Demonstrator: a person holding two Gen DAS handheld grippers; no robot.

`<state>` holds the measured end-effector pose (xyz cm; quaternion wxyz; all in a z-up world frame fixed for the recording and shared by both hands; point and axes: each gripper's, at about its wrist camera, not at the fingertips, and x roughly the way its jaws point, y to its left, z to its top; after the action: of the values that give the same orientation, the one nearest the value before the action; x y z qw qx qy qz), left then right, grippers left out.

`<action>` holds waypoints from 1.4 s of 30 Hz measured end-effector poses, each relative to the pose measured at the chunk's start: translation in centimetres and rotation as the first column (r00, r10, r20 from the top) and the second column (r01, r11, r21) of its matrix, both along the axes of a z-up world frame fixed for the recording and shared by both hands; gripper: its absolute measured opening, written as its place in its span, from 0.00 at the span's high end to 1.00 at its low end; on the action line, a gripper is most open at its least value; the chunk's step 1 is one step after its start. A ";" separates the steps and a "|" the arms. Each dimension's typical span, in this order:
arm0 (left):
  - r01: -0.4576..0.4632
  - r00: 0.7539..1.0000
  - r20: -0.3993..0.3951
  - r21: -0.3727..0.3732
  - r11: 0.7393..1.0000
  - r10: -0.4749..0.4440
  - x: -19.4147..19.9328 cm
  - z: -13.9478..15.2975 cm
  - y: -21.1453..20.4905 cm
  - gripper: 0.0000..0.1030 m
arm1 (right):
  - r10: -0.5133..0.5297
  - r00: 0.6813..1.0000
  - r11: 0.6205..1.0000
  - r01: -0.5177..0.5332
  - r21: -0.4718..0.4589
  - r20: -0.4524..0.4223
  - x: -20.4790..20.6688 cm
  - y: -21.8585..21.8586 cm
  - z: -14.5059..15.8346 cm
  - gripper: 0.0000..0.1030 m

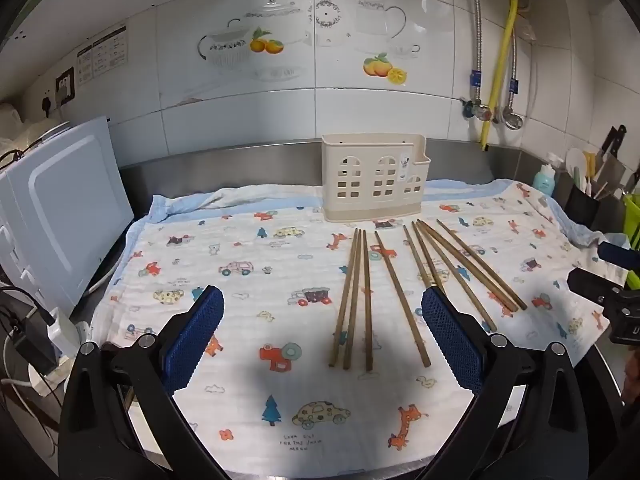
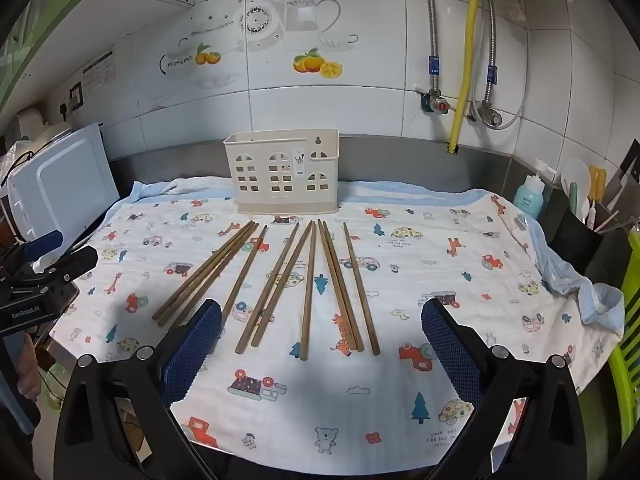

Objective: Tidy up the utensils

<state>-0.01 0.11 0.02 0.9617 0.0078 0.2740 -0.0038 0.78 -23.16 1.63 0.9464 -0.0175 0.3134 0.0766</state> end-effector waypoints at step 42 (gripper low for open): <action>0.005 1.000 0.005 0.005 1.000 -0.005 -1.1 0.2 -0.2 0.05 | 0.015 1.000 1.000 -0.015 0.017 0.021 -1.3 0.2 0.2 0.06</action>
<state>-1.15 -0.07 0.23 0.9623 0.0109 0.2716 -0.0057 -0.53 -22.98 1.83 0.9491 -0.0127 0.3028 0.0862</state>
